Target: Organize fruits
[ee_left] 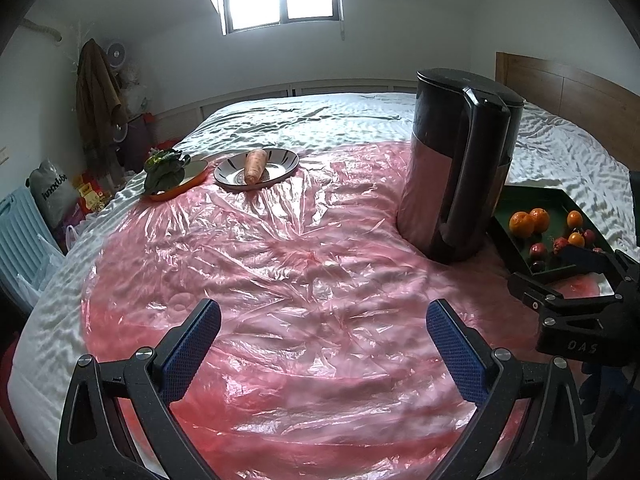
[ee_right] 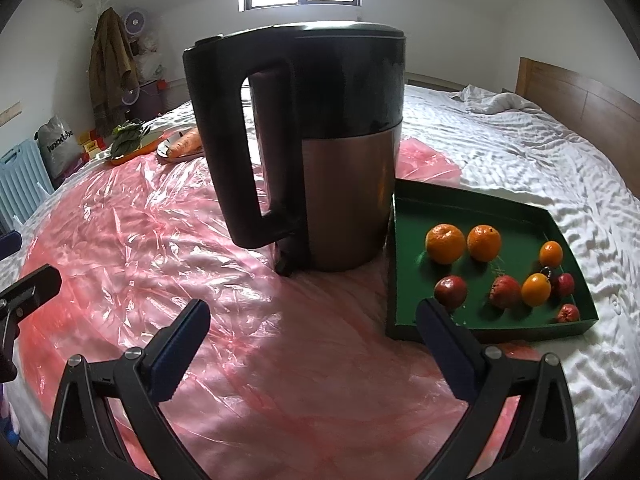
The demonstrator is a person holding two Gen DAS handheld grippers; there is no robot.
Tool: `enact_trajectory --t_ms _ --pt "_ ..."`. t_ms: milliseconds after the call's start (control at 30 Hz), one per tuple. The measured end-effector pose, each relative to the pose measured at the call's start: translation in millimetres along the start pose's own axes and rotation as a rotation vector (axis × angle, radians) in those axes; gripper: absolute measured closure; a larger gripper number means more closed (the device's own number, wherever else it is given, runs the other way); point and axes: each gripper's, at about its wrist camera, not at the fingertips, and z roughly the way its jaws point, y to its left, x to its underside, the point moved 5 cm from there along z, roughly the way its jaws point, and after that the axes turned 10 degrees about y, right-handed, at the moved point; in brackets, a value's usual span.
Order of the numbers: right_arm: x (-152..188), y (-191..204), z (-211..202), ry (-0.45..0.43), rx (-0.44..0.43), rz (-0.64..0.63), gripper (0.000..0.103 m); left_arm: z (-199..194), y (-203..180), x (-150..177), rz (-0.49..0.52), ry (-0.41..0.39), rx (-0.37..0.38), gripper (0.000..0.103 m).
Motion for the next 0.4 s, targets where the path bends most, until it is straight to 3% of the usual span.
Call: enact_trajectory --t_ms 400 --pt "1.3 -6.2 -4.9 0.0 0.004 0.024 0.0 2.4 2.8 0.8 -0.015 0.01 -0.006 0.002"
